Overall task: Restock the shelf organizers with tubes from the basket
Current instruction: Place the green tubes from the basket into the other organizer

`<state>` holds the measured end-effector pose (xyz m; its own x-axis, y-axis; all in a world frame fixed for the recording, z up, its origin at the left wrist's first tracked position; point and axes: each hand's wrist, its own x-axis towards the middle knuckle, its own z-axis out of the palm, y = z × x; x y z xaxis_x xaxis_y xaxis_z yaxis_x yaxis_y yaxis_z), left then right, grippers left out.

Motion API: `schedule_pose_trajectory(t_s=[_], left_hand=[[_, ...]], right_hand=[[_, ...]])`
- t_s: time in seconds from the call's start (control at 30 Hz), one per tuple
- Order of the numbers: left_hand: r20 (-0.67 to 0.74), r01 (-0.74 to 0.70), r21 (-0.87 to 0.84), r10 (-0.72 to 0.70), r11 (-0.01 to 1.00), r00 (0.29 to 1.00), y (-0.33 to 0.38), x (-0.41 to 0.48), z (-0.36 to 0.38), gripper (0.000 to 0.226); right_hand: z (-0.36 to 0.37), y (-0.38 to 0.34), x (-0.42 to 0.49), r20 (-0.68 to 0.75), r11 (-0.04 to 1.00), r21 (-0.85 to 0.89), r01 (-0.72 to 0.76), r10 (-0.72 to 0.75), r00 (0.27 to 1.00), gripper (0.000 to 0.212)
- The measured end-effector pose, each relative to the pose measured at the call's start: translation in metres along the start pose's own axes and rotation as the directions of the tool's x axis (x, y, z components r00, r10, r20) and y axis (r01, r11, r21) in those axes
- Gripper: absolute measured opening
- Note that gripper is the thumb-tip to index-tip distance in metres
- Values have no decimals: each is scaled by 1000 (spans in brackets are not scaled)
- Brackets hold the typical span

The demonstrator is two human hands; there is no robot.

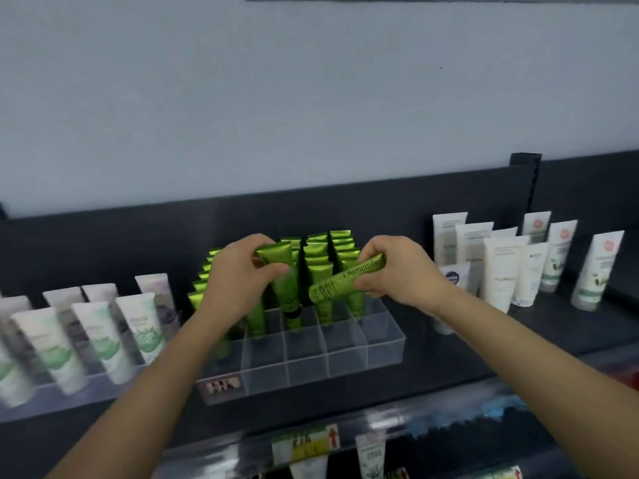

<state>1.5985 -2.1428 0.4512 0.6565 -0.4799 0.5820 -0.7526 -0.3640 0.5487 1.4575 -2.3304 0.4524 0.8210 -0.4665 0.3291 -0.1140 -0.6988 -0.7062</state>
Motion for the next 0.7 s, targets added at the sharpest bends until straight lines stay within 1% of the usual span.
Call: schedule_pose_trajectory(t_s=[0.07,0.17,0.3,0.37,0.47,0.57,0.7], left_hand=[[1,14,54,-14,998,1000,-12,0,-7,25],[45,28,142,-35,989,998,-29,0,-9,30],[134,22,211,-51,977,990,-46,-2,-7,33],[164,8,254,-51,967,985,-52,-2,-5,35],[219,-32,322,-42,946,975,-60,-2,-2,35],[291,-89,414,-40,906,956,-65,-3,-1,32],[296,-116,467,-31,877,955,-63,-4,-1,27]], right_hand=[[15,-10,8,7,997,-56,57,-57,998,23],[35,-19,19,34,976,-172,130,-126,991,25],[55,-23,30,78,940,-297,169,-153,985,23],[62,-26,32,107,923,-340,182,-154,982,38],[71,-29,37,116,906,-379,192,-159,980,24],[81,-30,40,144,892,-398,214,-170,975,26],[99,-24,46,209,901,-382,206,-133,969,32]])
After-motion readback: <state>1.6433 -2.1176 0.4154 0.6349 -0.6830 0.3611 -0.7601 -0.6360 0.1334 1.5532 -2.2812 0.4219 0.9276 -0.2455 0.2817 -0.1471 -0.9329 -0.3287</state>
